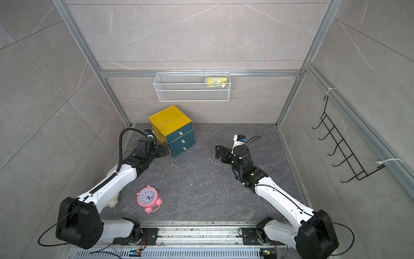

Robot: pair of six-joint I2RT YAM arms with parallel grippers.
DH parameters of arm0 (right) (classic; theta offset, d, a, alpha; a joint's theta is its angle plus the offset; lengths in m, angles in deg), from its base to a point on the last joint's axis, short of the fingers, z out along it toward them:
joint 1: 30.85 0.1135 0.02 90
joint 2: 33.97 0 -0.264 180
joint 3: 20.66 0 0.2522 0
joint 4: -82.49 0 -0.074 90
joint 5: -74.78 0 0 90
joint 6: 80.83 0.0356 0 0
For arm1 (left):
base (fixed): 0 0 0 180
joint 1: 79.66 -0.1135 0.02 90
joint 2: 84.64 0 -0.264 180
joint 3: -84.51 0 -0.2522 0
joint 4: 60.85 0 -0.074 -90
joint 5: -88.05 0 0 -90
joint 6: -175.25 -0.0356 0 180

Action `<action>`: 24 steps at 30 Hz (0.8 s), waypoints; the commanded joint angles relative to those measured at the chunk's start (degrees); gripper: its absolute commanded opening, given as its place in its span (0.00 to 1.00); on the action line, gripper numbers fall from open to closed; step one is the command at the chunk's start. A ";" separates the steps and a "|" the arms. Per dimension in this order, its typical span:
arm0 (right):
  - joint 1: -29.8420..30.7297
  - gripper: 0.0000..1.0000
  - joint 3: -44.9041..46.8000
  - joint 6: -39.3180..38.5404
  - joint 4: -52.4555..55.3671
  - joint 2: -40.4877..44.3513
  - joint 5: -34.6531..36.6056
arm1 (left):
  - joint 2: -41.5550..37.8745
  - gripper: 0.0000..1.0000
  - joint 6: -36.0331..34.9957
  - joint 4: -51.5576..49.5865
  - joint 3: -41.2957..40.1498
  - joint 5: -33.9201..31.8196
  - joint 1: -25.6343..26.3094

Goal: Place the fruit knives into the drawer by color
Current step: Reset both arms

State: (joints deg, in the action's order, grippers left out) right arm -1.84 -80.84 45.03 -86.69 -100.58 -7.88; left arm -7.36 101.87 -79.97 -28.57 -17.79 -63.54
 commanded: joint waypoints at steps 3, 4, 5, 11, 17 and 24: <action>-2.41 0.99 1.06 -2.79 1.80 3.34 3.46 | 4.56 1.00 -7.62 7.69 -2.60 -5.95 -4.62; -2.99 0.99 1.06 -2.95 2.15 3.57 3.86 | 5.48 1.00 -7.40 8.54 -3.31 -6.38 -5.58; -3.63 1.00 0.98 -2.88 2.71 3.81 4.53 | 6.28 1.00 -7.76 9.76 -4.22 -6.65 -6.28; -8.41 0.99 1.32 -4.36 3.22 4.57 5.41 | 9.89 1.00 -11.91 19.46 -8.30 -9.11 -8.49; -11.84 0.99 -0.06 -6.61 6.59 3.66 8.43 | 12.86 1.00 -13.18 12.58 -3.33 -10.58 -9.97; -14.02 0.99 0.97 -6.55 4.02 1.52 9.99 | 10.89 1.00 -15.76 19.80 -10.75 -7.91 -11.97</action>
State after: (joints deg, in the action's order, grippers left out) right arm -14.86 -80.46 39.50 -82.01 -97.52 0.36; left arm 5.16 89.48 -66.05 -34.69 -25.92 -75.08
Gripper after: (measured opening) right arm 0.994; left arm 0.996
